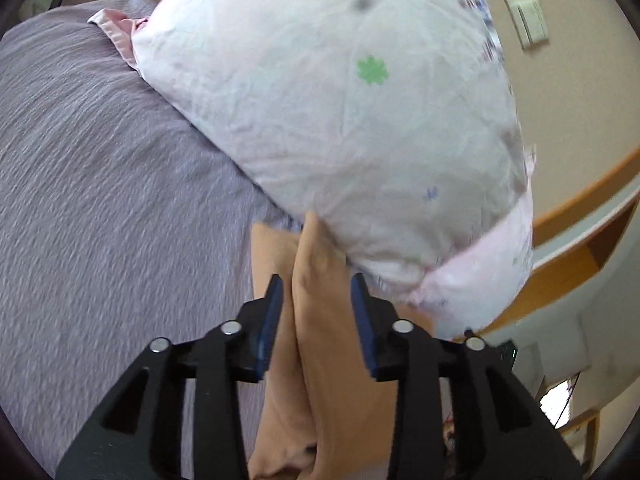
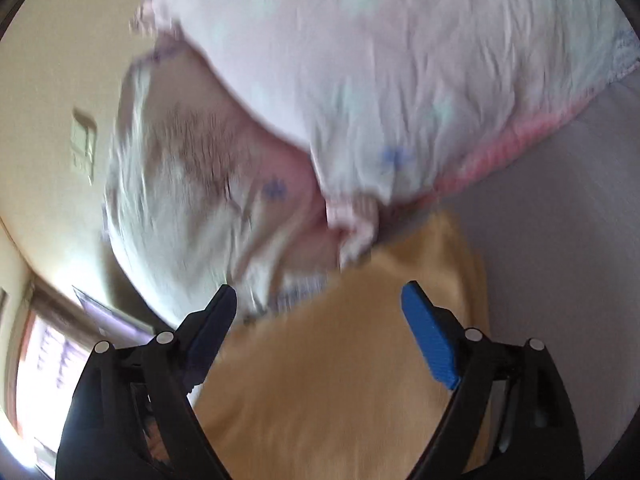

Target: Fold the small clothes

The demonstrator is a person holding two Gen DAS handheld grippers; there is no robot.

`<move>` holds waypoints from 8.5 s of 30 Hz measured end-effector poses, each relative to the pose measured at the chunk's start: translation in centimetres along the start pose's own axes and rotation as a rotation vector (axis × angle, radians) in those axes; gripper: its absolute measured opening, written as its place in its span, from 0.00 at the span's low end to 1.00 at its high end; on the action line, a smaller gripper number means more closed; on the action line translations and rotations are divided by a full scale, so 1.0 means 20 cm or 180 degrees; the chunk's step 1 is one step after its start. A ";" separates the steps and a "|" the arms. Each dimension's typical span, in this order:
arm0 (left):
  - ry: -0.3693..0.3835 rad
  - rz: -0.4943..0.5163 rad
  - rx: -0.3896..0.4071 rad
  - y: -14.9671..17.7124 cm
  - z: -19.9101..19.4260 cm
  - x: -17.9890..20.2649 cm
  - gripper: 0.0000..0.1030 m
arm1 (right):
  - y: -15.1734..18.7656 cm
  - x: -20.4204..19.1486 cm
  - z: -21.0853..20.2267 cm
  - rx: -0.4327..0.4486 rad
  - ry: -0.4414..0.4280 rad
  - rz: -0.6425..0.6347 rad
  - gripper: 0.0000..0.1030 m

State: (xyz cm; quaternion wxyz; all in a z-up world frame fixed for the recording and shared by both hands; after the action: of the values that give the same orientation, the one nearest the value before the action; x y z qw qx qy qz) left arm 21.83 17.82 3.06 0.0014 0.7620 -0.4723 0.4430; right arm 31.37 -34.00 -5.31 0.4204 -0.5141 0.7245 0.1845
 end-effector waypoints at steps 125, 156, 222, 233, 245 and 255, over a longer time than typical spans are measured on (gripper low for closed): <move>-0.0440 0.2061 -0.0057 0.91 -0.20 0.55 0.92 | 0.70 -0.59 -0.29 -0.0425 -0.0134 -0.0983 0.88; -0.1897 0.2310 -0.0503 1.10 0.05 0.43 0.98 | 1.31 -0.53 -0.24 -0.0542 0.2001 -0.1584 0.99; -0.1913 0.2274 -0.0518 1.10 0.05 0.44 0.98 | 1.34 -0.52 -0.24 -0.0635 0.2003 -0.1408 0.99; -0.1914 0.2272 -0.0517 1.10 0.05 0.44 0.98 | 1.33 -0.52 -0.25 -0.0645 0.1997 -0.1414 0.99; -0.1913 0.2273 -0.0517 1.10 0.05 0.44 0.98 | 1.33 -0.52 -0.25 -0.0654 0.1990 -0.1422 0.99; -0.1913 0.2273 -0.0512 1.10 0.05 0.44 0.98 | 1.33 -0.52 -0.25 -0.0656 0.1988 -0.1424 0.99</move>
State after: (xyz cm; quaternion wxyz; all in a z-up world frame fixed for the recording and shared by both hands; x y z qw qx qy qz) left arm 8.15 -1.05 -0.81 -0.2288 0.6440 -0.7169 0.1376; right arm 6.47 -20.60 1.51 0.1559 -0.7302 0.6652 -0.0051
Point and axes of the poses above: each gripper's, at about its wrist camera, not at the fingertips, and z roughly the way its jaws point, x to its right, y to its underside, the point moved 1 cm from there along z, roughly the way its jaws point, and after that the axes turned 9 degrees about -y, right-handed, at the moved point
